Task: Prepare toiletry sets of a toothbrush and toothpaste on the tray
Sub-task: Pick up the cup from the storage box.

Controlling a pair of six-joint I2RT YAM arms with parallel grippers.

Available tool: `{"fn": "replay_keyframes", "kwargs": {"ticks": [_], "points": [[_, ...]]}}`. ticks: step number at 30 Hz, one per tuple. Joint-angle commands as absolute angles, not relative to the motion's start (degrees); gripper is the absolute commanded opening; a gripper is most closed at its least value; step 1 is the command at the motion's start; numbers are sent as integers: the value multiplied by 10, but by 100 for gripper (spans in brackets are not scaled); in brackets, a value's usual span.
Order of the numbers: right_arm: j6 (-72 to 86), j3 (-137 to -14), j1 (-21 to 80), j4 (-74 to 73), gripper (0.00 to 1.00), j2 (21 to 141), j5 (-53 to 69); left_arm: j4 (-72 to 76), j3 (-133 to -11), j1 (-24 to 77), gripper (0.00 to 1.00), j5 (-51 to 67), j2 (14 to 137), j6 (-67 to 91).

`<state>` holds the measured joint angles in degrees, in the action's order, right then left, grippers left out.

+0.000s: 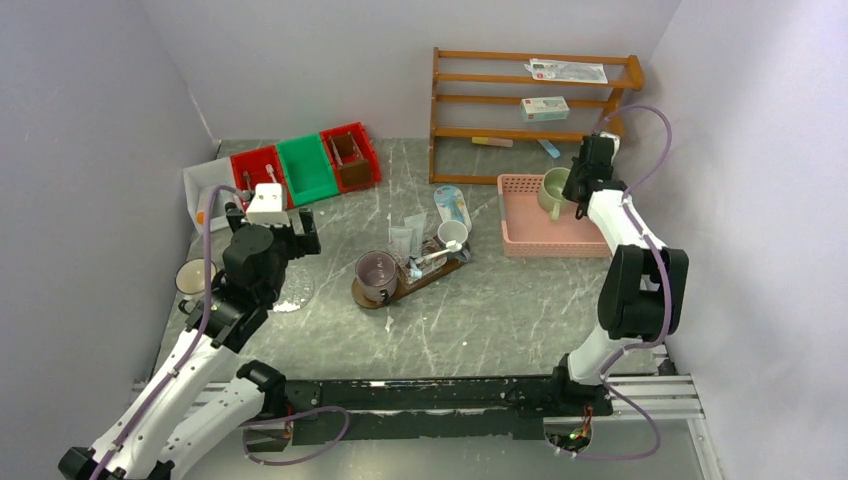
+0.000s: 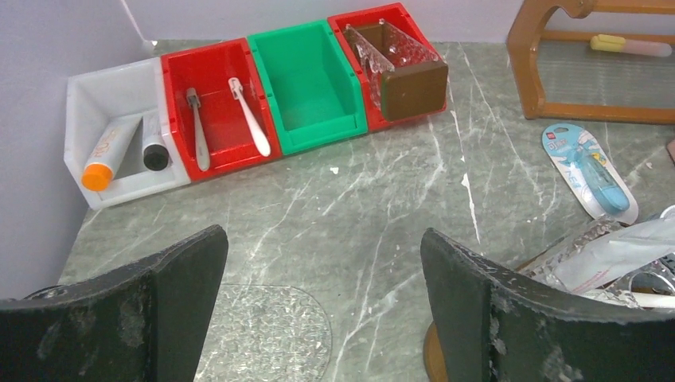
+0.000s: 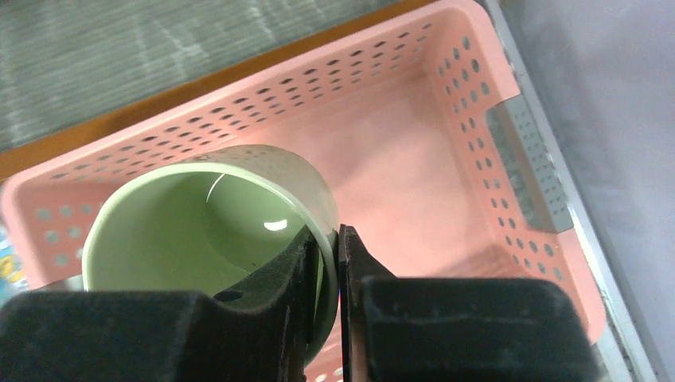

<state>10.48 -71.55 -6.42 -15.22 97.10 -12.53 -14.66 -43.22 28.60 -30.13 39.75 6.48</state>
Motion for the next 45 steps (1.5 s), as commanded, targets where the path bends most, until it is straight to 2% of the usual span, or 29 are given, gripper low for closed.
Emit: {"fn": "replay_keyframes", "kwargs": {"ticks": [1, 9, 19, 29, 37, 45], "points": [[135, -733, -37, -167, 0, 922, -143, -162, -470, 289, 96, -276, 417, 84], [145, -759, 54, -192, 0, 860, -159, -219, -578, 289, 96, -204, 497, 134], [178, -820, 168, -190, 0, 854, -178, -246, -666, 289, 96, -137, 596, 190], [184, -874, 289, -167, 0, 885, -224, -192, -712, 296, 97, -52, 660, 209], [173, -923, 386, -150, 0, 922, -271, -126, -718, 320, 97, -30, 673, 216], [173, -950, 450, -137, 0, 947, -309, -100, -722, 336, 95, -60, 693, 215]]}}
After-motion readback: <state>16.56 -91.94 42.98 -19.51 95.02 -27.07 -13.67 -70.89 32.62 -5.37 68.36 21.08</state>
